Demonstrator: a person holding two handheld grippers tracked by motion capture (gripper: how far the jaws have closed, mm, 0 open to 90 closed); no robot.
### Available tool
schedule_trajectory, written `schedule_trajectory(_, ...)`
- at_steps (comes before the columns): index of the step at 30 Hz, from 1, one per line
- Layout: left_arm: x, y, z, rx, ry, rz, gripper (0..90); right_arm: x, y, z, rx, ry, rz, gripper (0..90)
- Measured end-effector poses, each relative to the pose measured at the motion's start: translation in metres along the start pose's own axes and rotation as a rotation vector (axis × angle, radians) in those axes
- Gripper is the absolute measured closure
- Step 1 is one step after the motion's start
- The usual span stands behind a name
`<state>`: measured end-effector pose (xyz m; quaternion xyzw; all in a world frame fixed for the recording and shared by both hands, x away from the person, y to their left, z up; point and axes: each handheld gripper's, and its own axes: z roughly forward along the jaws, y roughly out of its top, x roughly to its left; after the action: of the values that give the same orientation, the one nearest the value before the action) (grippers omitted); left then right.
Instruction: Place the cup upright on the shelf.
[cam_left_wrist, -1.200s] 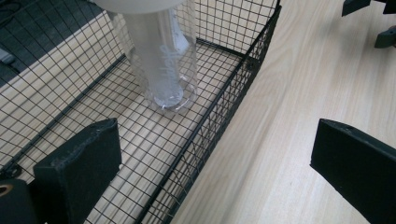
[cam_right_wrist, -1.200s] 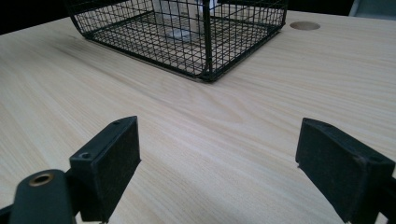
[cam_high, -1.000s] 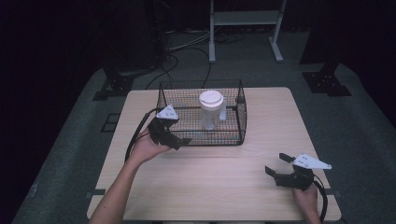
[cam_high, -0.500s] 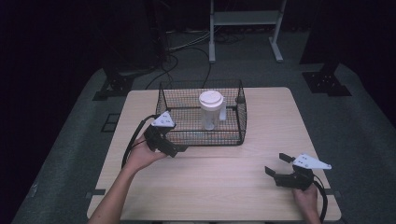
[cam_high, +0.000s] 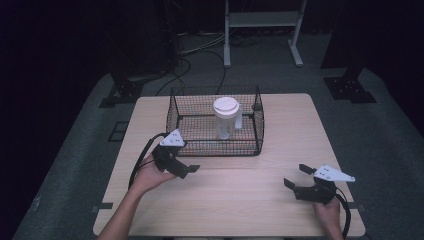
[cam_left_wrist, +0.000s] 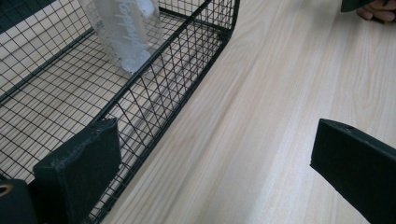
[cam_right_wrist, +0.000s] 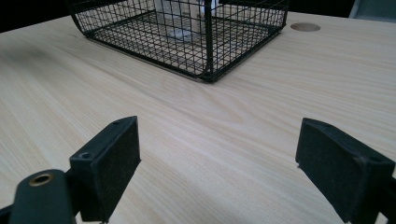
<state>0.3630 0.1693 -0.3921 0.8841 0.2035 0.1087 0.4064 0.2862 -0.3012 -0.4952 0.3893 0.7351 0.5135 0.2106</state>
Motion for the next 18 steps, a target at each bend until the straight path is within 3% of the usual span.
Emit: schedule_trajectory(18,-0.018,-0.033,-0.005,-0.041,-0.015,-0.024,2.1,0.001,0.000,0.000,0.003,-0.002,-0.004,12.8)
